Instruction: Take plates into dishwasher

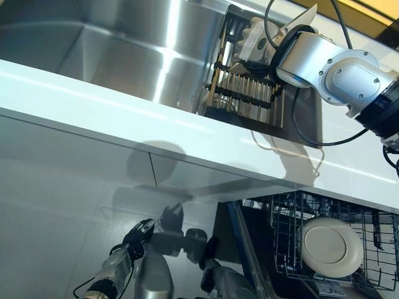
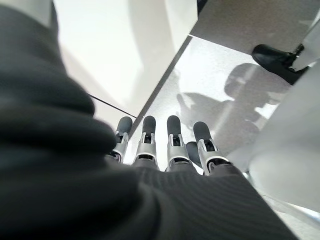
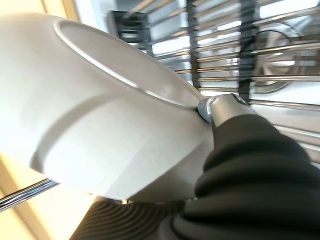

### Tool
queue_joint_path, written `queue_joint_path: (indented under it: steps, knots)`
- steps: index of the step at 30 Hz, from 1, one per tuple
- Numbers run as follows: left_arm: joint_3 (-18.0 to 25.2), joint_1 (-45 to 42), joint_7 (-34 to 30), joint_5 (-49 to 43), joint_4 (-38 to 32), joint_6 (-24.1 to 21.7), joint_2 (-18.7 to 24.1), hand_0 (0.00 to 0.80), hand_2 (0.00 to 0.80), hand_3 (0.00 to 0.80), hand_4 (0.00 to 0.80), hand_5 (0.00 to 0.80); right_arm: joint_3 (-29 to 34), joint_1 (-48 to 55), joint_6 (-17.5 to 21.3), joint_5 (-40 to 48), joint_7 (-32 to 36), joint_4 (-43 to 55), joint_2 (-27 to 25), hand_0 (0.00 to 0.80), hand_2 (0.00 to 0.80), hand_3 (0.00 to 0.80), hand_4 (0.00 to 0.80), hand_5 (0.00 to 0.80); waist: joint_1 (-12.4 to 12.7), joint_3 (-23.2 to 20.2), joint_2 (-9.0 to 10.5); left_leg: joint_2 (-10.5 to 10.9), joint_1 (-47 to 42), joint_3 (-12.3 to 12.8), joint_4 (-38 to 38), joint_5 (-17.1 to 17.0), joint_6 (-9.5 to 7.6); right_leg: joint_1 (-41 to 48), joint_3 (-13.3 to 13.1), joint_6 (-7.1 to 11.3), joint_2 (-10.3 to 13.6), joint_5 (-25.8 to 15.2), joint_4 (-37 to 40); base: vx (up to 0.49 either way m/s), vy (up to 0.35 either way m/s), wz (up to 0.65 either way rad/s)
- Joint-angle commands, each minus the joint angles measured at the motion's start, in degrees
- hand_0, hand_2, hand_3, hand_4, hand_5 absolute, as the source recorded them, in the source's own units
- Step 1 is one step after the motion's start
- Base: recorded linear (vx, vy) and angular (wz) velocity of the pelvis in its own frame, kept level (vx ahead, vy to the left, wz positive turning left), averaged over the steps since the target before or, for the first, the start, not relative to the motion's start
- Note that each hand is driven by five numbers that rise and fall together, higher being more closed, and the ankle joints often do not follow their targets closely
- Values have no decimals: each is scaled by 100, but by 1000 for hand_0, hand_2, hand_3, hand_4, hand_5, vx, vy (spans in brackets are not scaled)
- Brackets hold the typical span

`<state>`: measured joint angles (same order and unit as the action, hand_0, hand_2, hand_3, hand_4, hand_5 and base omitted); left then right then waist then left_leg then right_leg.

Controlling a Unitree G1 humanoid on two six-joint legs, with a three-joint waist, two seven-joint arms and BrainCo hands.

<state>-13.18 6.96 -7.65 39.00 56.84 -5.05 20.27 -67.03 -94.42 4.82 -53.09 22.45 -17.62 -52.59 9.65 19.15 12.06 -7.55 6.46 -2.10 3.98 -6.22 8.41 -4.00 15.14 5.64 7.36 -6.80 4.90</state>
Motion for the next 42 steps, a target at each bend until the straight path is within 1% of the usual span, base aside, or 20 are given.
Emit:
queue_joint_path:
  steps: [1, 3, 8, 10, 12, 14, 19, 23, 25, 27, 30, 31, 32, 37, 38, 42]
  knots:
    - [29, -213, -27, -256, 249, -234, -115, 0, 0, 0, 0, 0, 130, -334, -334, 453, -317, -306, -187, 800, 800, 800, 800, 800, -116, -568, 89, 407, -132, 364, 102, 206, -446, 163, -55, 233, 2, -31, 10, 44, -20, -12]
    - [33, -280, -48, -325, 311, -275, -149, 0, 0, 0, 0, 0, 165, -333, -533, 980, -506, -359, -276, 800, 800, 800, 800, 800, -166, -706, 78, 410, -256, 392, 102, 265, -450, 256, -116, 227, -2, 13, 10, 67, -18, -10]
    - [31, -413, -115, -502, 462, -296, -216, 0, 0, 0, 0, 0, 328, -303, -765, 1885, -896, -549, -418, 800, 800, 800, 800, 800, -278, -1031, 10, 397, -568, 487, 102, 378, -443, 467, -247, 219, -7, 86, 10, 100, -14, -15]
    - [17, -450, -156, -551, 506, -307, -235, 0, 0, 0, 0, 0, 454, -232, -941, 2266, -956, -610, -473, 800, 800, 800, 800, 800, -306, -1114, -23, 392, -647, 532, 102, 410, -436, 522, -279, 225, -1, 107, 10, 75, -14, -11]
    - [-4, -489, -181, -601, 551, -313, -252, 0, 0, 0, 0, 0, 619, -142, -1220, 2761, -1035, -667, -509, 800, 800, 800, 800, 800, -345, -1195, -73, 386, -736, 583, 102, 440, -429, 573, -315, 231, 9, 121, 10, 55, -14, -18]
    - [-7, -528, -236, -673, 602, -296, -259, 0, 0, 0, 0, 0, 801, 21, -1374, 3154, -1122, -748, -544, 800, 800, 800, 800, 800, -389, -1277, -129, 390, -811, 627, 102, 469, -427, 607, -349, 233, 13, 131, 10, 48, -6, -12]
    - [-36, -647, -340, -852, 677, -296, -308, 0, 0, 0, 0, 0, 1362, 487, -1512, 4010, -1315, -859, -633, 800, 800, 800, 800, 800, -507, -1425, -264, 388, -960, 712, 102, 519, -416, 658, -496, 228, 7, 151, 10, 44, 5, -15]
    - [-24, -650, -430, -982, 752, -244, -307, 0, 0, 0, 0, 0, 2006, 1031, -1705, 4994, -1405, -822, -695, 800, 800, 800, 800, 800, -661, -1515, -356, 347, -1069, 835, 102, 549, -395, 668, -638, 225, -11, 156, 10, 33, -8, -20]
    - [-41, -644, -489, -1012, 789, -256, -318, 0, 0, 0, 0, 0, 2292, 1285, -1702, 5367, -1452, -886, -722, 800, 800, 800, 800, 800, -738, -1540, -403, 321, -1109, 893, 102, 559, -383, 663, -701, 222, -24, 158, 10, 13, -13, -20]
    - [-43, -645, -489, -1012, 789, -256, -314, 0, 0, 0, 0, 0, 2300, 1293, -1703, 5366, -1453, -883, -724, 800, 800, 800, 800, 800, -735, -1540, -399, 321, -1111, 895, 102, 560, -382, 663, -703, 222, -24, 158, 10, 5, -15, -17]
    - [-102, -608, -541, -1049, 820, -284, -349, 0, 0, 0, 0, 0, 2931, 1822, -1708, 6042, -1502, -1079, -813, 800, 800, 800, 800, 800, -935, -1566, -470, 262, -1201, 1027, 102, 586, -352, 648, -870, 210, -73, 153, 10, 13, -55, -19]
    - [-115, -602, -547, -1051, 816, -279, -346, 0, 0, 0, 0, 0, 3020, 1898, -1710, 6088, -1502, -1104, -833, 800, 800, 800, 800, 800, -953, -1570, -474, 253, -1215, 1048, 102, 592, -350, 647, -892, 208, -80, 155, 10, 16, -60, -24]
    - [-129, -592, -565, -1069, 812, -268, -346, 0, 0, 0, 0, 0, 3192, 2050, -1623, 6052, -1448, -1191, -916, 800, 800, 800, 800, 800, -1013, -1582, -491, 230, -1240, 1089, 102, 604, -343, 640, -945, 208, -94, 155, 10, 19, -58, -22]
    - [-172, -608, -596, -1108, 812, -252, -327, 0, 0, 0, 0, 0, 3393, 2271, -1541, 6370, -1482, -1334, -1158, 800, 800, 800, 800, 800, -1146, -1596, -528, 174, -1297, 1179, 102, 608, -318, 627, -1057, 203, -133, 160, 10, 21, -45, -17]
    - [-172, -603, -622, -1122, 838, -236, -314, 0, 0, 0, 0, 0, 3499, 2377, -1478, 6461, -1477, -1389, -1312, 800, 800, 800, 800, 800, -1209, -1600, -542, 157, -1312, 1209, 102, 611, -308, 619, -1098, 199, -150, 159, 10, 16, -41, -16]
    - [-157, -631, -657, -1154, 851, -254, -274, 0, 0, 0, 0, 0, 3742, 2630, -1412, 6687, -1484, -1476, -1655, 800, 800, 800, 800, 800, -1322, -1583, -572, 135, -1328, 1260, 102, 623, -296, 585, -1193, 195, -176, 159, 10, -7, -35, -12]
